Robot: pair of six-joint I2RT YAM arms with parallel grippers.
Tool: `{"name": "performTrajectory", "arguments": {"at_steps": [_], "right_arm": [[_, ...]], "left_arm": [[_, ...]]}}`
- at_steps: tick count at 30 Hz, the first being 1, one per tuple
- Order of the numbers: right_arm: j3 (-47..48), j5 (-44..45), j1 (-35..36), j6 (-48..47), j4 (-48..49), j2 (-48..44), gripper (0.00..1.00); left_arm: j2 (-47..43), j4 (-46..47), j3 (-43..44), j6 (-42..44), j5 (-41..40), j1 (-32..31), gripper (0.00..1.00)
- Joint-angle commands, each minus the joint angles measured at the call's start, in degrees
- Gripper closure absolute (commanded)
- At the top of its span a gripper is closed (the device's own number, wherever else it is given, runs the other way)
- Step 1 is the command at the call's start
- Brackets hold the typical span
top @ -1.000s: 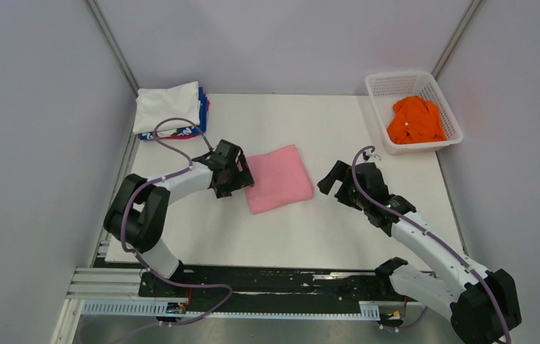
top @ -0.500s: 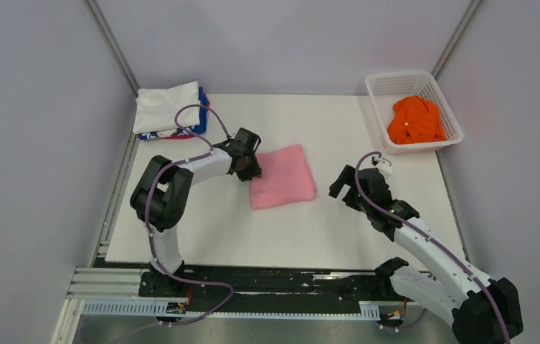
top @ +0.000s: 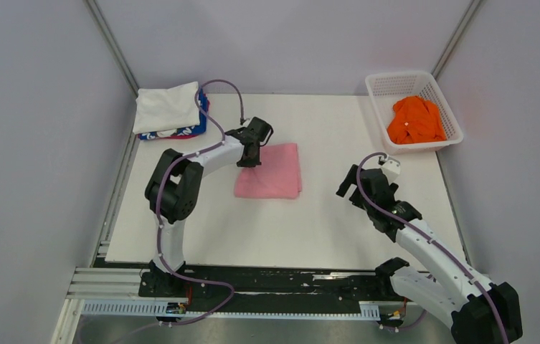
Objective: Fold and stack the t-shirts
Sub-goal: Put the neatly folded tshirt into the corner of the board with the left arm
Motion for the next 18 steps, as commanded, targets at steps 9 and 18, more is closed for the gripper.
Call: {"name": "performTrajectory", "arguments": {"at_steps": [9,18], "right_arm": [[-0.6,3.6,-1.4,-1.9,0.4,-0.3,0.00],[-0.5,4.1,-2.8,-1.6,0.8,-0.5,0.00]], "left_arm": [[3.8,14.8,9.4,43.6,-33.6,2.2,1.00],[6.7,24.8,16.9,60.5,-34.3,10.1,1.00]]}}
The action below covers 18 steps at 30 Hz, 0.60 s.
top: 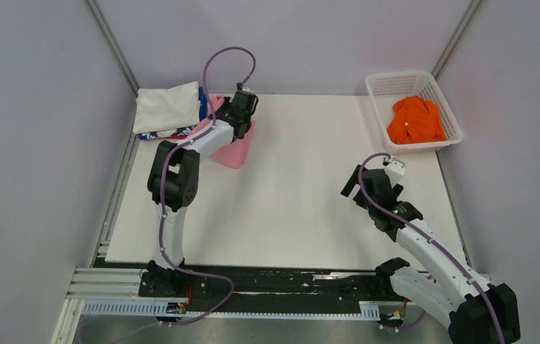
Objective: Fold and stack the t-shirts
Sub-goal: Put the neatly folded tshirt into the corner of the board with the left arm
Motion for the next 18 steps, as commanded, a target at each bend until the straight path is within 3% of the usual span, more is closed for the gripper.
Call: {"name": "performTrajectory", "arguments": {"at_steps": [1,6,18], "right_arm": [[0.3,1.9,-0.7,-0.9,1.1,-0.4,0.00],[0.5,2.7,-0.8,-1.0,1.2,-0.2,0.00],[0.9,4.0,-0.9,-1.2,1.1,0.7,0.00]], "left_arm": [[0.5,8.6,6.7,12.1,-2.4,4.2,1.00],[1.7,13.5,9.7,21.0,-3.4,7.1,1.00],[3.4,15.4,23.1,23.0,-5.0,9.8,1.00]]}}
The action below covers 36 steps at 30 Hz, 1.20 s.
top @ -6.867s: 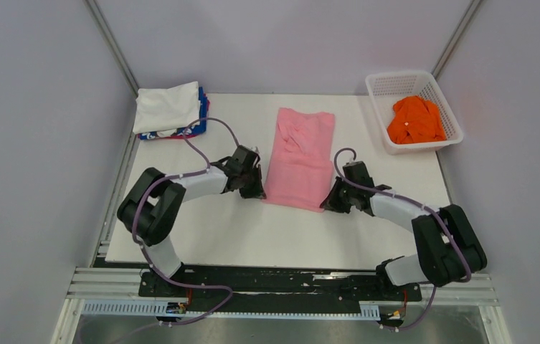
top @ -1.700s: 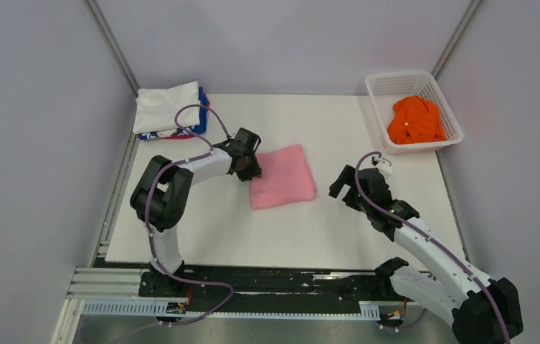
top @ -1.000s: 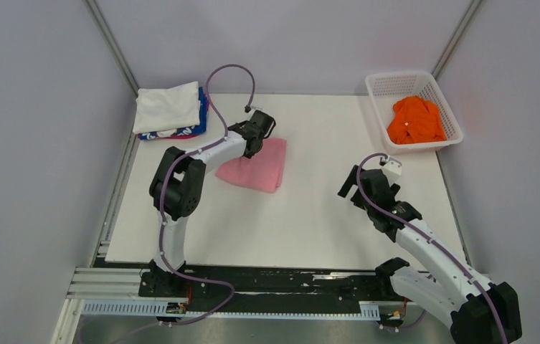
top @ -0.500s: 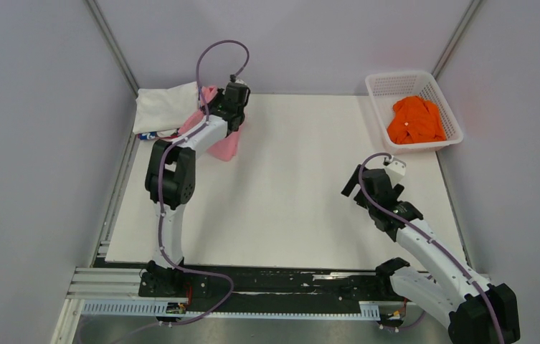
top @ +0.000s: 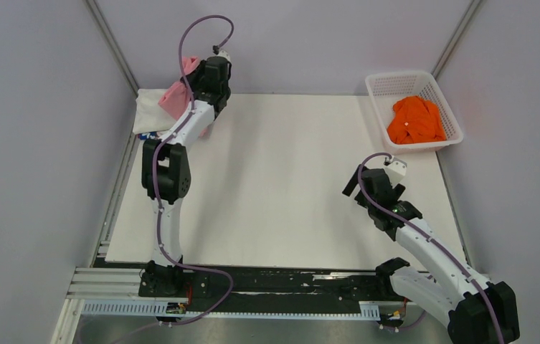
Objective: Fold and stack the t-shirts
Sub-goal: Put the neatly folded tshirt into the corner of the board with the left arm
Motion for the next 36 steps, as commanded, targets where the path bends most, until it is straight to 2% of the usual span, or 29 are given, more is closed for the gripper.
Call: {"name": "performTrajectory", "arguments": {"at_steps": [1,4,15,26,33,34,36], "right_arm": [[0.8,1.8,-0.3,-1.0,0.9,0.1,0.00],[0.8,2.0,-0.3,-1.1,1.0,-0.1,0.00],[0.9,2.0,-0.4,-1.0,1.0,0.3,0.00],[2.0,2.3,-0.4,-0.5,0.9,3.1,0.00],[3.0,2.4,-0.4,-0.4,0.9,5.6,0.00],[3.3,2.3,-0.4,-0.5,1.0,6.1,0.00],[3.8,2.0,-0.4,-0.6,0.9,6.9,0.00]], "left_arm": [[-0.1,4.8,7.5,2.4,-2.0,0.2,1.00],[-0.1,3.9,10.1,2.5,-1.2,0.2,1.00],[2.6,3.1,10.6,0.9,-0.4,2.9,1.00],[8.2,-4.4,12.8,-7.9,4.4,10.2,1.00],[10.7,-4.2,13.8,-9.9,8.5,13.7,1.00],[11.4,-4.0,14.0,-10.1,8.6,13.9,0.98],[12.4,-3.7,15.0,-10.5,8.7,14.3,0.88]]}}
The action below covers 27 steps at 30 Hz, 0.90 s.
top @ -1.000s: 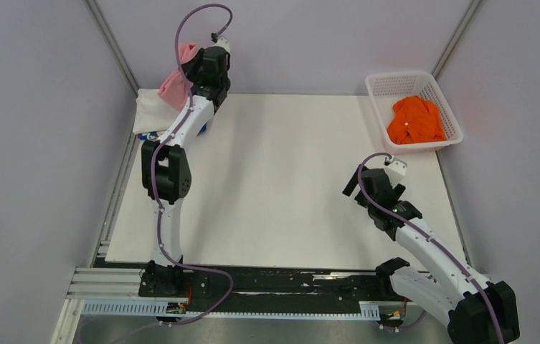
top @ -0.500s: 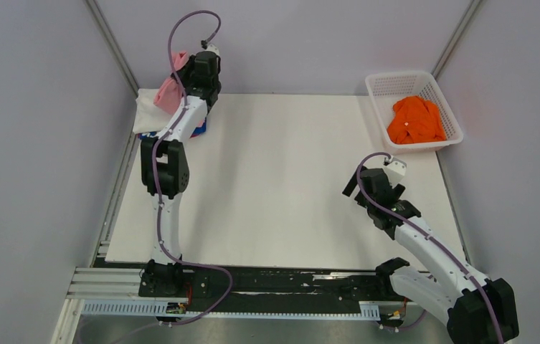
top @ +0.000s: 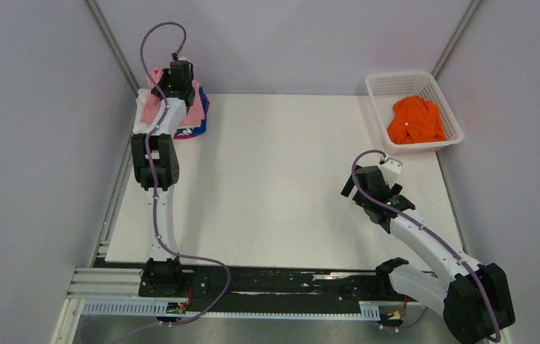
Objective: Fold and stack the t-shirts
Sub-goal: Put the neatly folded tshirt into the corner of the board with the left arm, then reset both arms
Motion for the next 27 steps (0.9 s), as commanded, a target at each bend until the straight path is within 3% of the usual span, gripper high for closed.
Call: {"name": "performTrajectory", "arguments": {"at_steps": [1,3,4,5,6,7,11,15,20,23,27], "right_arm": [[3.4,1.1,-0.2,-0.6,0.9,1.4,0.00],[3.9,1.0,-0.2,-0.7,0.8,2.1,0.00],[4.0,1.0,-0.1,-0.6,0.7,2.3,0.00],[4.1,0.9,-0.2,-0.5,0.6,2.4,0.00],[4.2,0.9,-0.2,-0.3,0.5,2.5,0.00],[4.3,0.8,-0.2,0.0,0.4,2.3,0.00],[4.6,0.6,-0.2,1.5,0.4,1.2,0.00],[5.1,0.8,-0.4,2.6,0.5,0.7,0.00],[4.4,0.2,-0.8,4.7,0.5,-0.3,0.00],[3.7,-1.0,-1.1,4.7,0.2,-1.7,0.00],[2.4,-2.2,-1.3,4.2,0.1,-3.5,0.00]], "left_arm": [[1.2,2.0,4.7,-2.9,1.5,0.8,0.80],[2.4,2.2,6.3,-3.5,0.9,1.3,0.59],[3.1,2.0,7.5,-3.8,0.1,1.6,0.37],[3.5,1.9,8.0,-4.7,-0.4,1.7,0.26],[3.5,1.5,8.9,-5.4,-1.3,1.8,0.08],[3.2,0.3,9.3,-7.1,-1.7,1.8,0.04],[0.6,-11.2,12.4,-19.2,-1.0,1.8,0.00],[-7.4,-22.8,10.2,-36.9,9.5,1.8,0.00],[-24.1,-17.1,-12.1,-51.6,29.8,1.0,0.00],[-37.0,-7.9,-30.5,-54.7,33.9,-3.4,0.00],[-50.4,0.1,-50.4,-52.7,32.1,-12.0,0.00]]}}
